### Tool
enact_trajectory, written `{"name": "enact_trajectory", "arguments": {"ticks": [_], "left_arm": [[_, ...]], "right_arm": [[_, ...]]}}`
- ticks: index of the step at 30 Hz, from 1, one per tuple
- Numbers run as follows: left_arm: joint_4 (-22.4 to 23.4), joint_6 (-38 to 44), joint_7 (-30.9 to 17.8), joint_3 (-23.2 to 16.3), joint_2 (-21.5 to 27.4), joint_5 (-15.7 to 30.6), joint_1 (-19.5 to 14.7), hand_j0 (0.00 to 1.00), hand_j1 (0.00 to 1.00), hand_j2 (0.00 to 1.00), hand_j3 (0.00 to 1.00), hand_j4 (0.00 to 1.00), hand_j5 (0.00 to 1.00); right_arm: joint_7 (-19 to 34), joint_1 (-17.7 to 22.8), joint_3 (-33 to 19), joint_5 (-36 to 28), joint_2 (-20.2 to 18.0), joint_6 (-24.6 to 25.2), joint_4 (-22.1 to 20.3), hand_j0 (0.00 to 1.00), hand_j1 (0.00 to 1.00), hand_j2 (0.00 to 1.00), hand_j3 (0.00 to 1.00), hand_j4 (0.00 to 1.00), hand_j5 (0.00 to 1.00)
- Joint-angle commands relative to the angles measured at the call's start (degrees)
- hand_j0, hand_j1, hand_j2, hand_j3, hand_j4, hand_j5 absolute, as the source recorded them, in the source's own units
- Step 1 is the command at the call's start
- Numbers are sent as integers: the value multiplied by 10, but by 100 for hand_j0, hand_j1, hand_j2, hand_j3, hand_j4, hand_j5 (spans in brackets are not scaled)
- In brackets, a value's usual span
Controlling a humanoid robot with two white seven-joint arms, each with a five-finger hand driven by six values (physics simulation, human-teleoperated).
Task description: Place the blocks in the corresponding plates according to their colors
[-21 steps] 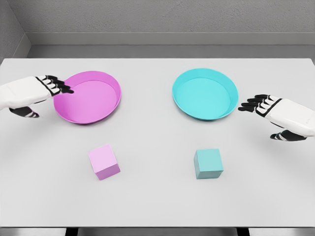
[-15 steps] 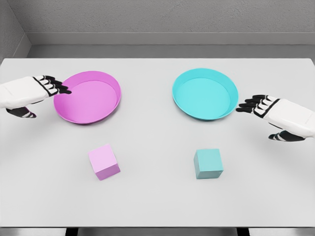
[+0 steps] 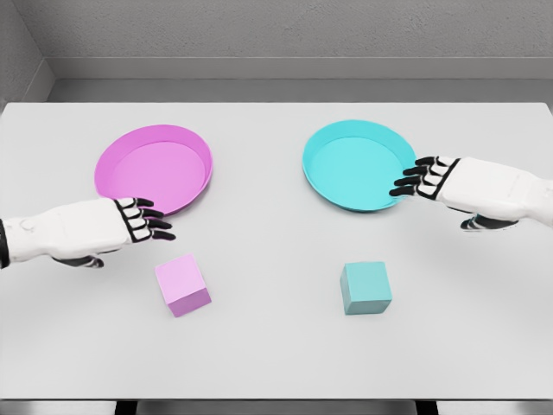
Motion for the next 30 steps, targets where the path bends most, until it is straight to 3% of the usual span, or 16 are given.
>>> {"name": "enact_trajectory", "arguments": {"ticks": [1,3,10,13,16,30], "left_arm": [[-9,1,0,-6,-22,5,0,100,100,100,100,100,100],[-9,1,0,-21,-39,5,-1,100,100,100,100,100,100],[-9,1,-3,-43,-50,-1,-3,100,100,100,100,100,100],[-9,1,-4,-60,-56,-31,-4,100,100,100,100,100,100],[-9,1,-4,-61,-61,-53,-5,100,100,100,100,100,100],[-9,1,3,-67,-86,-53,-3,100,100,100,100,100,100]], "right_arm": [[33,-3,63,-2,22,0,0,100,100,100,100,100,100],[46,-15,86,-2,36,0,0,100,100,100,100,100,100],[46,-15,92,-2,37,0,0,100,100,100,100,100,100],[46,-25,94,-3,44,0,0,100,100,100,100,100,100],[46,-58,146,-3,60,0,0,100,100,100,100,100,100],[46,-41,164,-1,48,0,-1,100,100,100,100,100,100]]}}
